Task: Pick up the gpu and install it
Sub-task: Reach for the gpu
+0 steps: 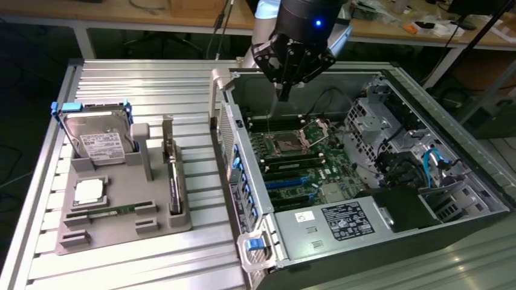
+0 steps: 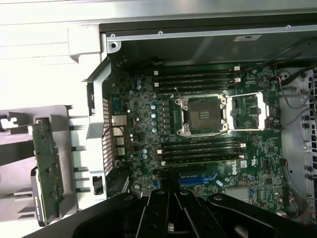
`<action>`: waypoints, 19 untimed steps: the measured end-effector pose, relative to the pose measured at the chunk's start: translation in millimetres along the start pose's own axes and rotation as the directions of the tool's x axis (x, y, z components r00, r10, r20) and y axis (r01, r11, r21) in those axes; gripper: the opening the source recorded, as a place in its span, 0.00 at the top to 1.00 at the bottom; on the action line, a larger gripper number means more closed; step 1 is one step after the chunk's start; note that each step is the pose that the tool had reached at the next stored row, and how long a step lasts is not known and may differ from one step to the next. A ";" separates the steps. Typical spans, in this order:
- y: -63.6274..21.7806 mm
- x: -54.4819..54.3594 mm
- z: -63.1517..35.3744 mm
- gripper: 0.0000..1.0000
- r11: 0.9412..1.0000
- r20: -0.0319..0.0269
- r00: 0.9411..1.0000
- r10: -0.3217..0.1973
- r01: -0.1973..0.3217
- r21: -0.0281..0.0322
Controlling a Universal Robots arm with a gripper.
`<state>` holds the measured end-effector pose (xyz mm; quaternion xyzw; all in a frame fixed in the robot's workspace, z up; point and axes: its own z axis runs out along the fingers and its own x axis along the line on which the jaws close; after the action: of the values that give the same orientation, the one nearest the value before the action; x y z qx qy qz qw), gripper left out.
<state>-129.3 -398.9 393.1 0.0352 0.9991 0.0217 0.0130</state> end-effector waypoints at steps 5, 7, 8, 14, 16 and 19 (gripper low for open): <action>-0.2 2.3 0.1 0.89 1.000 0.000 1.000 -0.002 0.002 0.000; -0.3 3.8 0.1 0.89 1.000 0.000 1.000 -0.003 0.003 0.000; -0.3 4.5 0.1 0.89 1.000 0.000 1.000 -0.004 0.004 0.000; -0.7 9.2 0.1 0.89 1.000 0.000 1.000 -0.008 0.008 0.000; -0.8 10.6 0.1 0.89 1.000 0.000 1.000 -0.009 0.009 0.000; -0.9 13.3 0.0 0.89 1.000 -0.001 1.000 -0.012 0.012 0.000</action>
<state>-142.6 -398.9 392.7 0.0294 0.9992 0.0218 0.0129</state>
